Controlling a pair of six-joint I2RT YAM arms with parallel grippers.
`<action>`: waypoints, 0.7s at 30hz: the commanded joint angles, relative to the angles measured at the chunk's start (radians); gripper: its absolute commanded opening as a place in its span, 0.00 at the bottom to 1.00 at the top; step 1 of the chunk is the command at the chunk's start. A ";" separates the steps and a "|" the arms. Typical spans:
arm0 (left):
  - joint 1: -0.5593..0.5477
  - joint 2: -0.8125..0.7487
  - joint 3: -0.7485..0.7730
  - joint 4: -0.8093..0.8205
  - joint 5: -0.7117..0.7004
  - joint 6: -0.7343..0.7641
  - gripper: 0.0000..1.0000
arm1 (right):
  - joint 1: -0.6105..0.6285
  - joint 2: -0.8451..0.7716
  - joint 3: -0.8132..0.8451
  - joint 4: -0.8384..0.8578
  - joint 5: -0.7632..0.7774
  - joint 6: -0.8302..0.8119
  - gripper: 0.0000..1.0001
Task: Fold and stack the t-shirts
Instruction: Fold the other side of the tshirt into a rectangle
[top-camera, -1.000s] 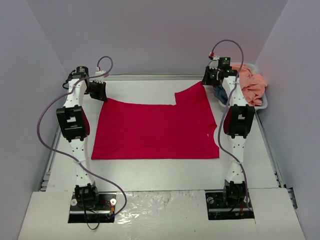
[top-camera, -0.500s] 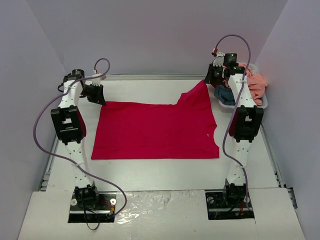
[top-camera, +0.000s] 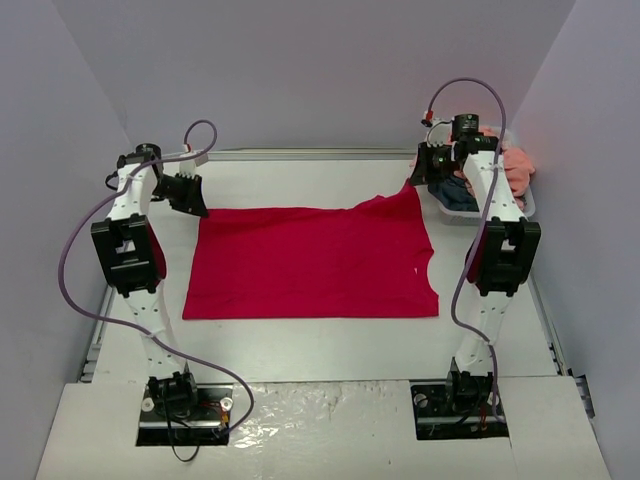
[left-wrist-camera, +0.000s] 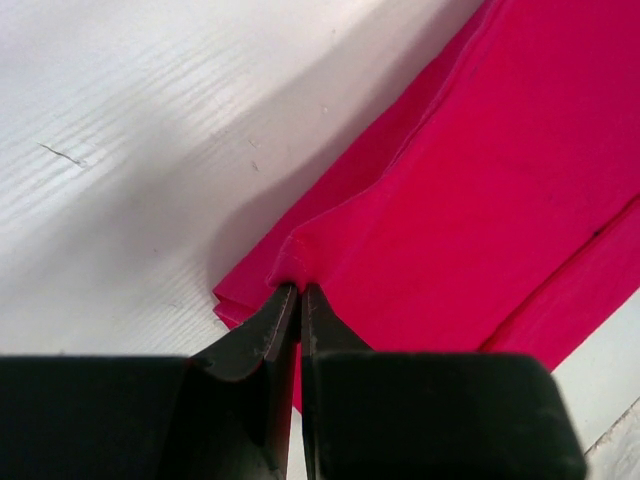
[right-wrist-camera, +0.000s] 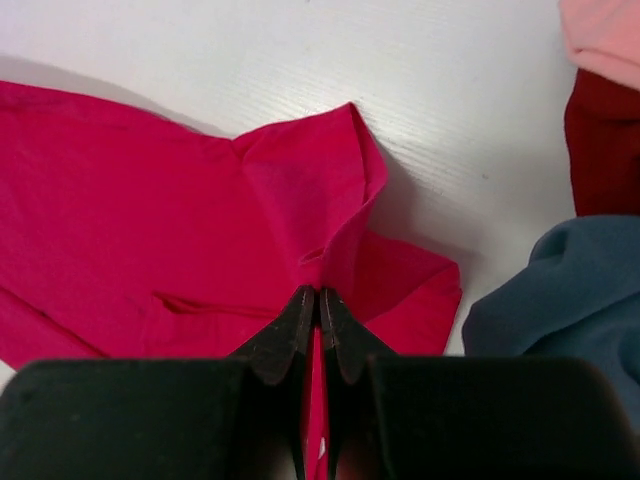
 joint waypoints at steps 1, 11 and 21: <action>0.011 -0.096 -0.031 -0.043 0.047 0.065 0.02 | -0.008 -0.098 -0.033 -0.060 -0.036 -0.042 0.00; 0.034 -0.168 -0.131 -0.076 0.094 0.168 0.02 | -0.008 -0.199 -0.114 -0.135 -0.046 -0.091 0.00; 0.106 -0.192 -0.170 -0.173 0.127 0.290 0.02 | -0.014 -0.293 -0.222 -0.192 -0.033 -0.153 0.00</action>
